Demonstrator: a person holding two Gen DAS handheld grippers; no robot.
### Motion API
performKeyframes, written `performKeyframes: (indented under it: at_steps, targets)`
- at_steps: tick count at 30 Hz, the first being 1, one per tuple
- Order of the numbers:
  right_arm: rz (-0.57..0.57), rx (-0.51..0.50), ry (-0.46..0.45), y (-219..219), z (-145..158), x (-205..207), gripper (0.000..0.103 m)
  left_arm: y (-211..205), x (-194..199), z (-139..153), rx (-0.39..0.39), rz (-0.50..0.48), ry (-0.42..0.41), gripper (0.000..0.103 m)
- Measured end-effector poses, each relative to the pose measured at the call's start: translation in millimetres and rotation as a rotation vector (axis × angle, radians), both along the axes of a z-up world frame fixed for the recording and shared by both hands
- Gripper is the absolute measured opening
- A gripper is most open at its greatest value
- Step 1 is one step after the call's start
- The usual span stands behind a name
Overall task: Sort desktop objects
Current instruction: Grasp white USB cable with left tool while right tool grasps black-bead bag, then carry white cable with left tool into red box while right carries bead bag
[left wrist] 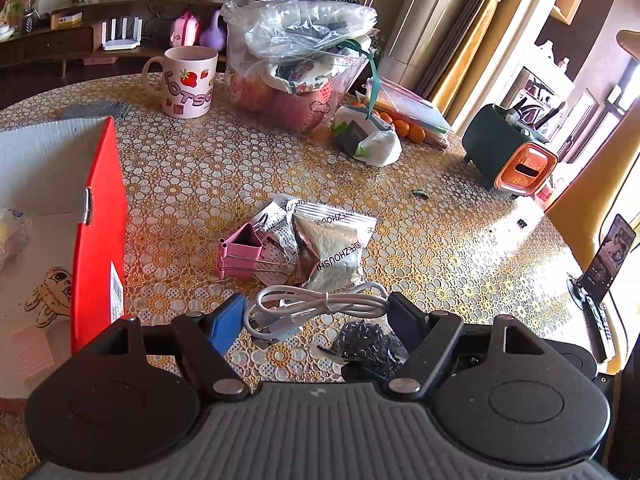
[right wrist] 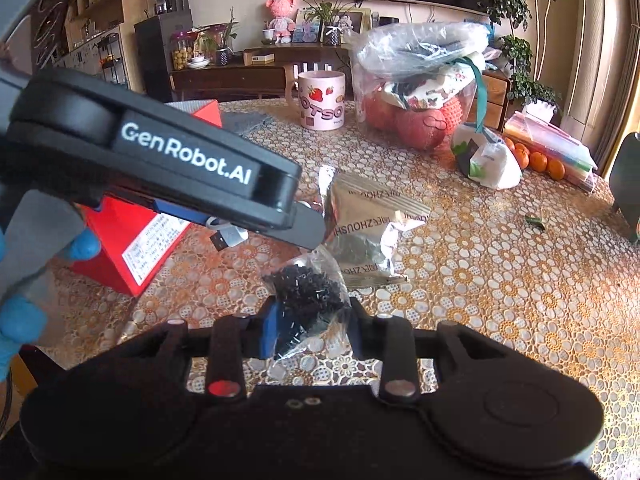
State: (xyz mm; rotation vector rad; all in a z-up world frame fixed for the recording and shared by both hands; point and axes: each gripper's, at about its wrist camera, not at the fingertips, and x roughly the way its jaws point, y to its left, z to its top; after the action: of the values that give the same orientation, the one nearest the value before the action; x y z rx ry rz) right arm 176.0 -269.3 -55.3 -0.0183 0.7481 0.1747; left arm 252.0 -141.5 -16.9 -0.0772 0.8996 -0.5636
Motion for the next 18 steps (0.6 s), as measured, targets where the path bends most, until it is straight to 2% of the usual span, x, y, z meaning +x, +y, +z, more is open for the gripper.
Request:
performKeyframes:
  at_steps: [11, 18]
  targets:
    - [0.039, 0.023, -0.044, 21, 41, -13, 0.034, 37, -25, 51, -0.029, 0.003, -0.077, 0.077]
    - [0.071, 0.031, -0.072, 41, 65, -13, 0.034, 74, -35, 67, -0.016, 0.039, -0.107, 0.077]
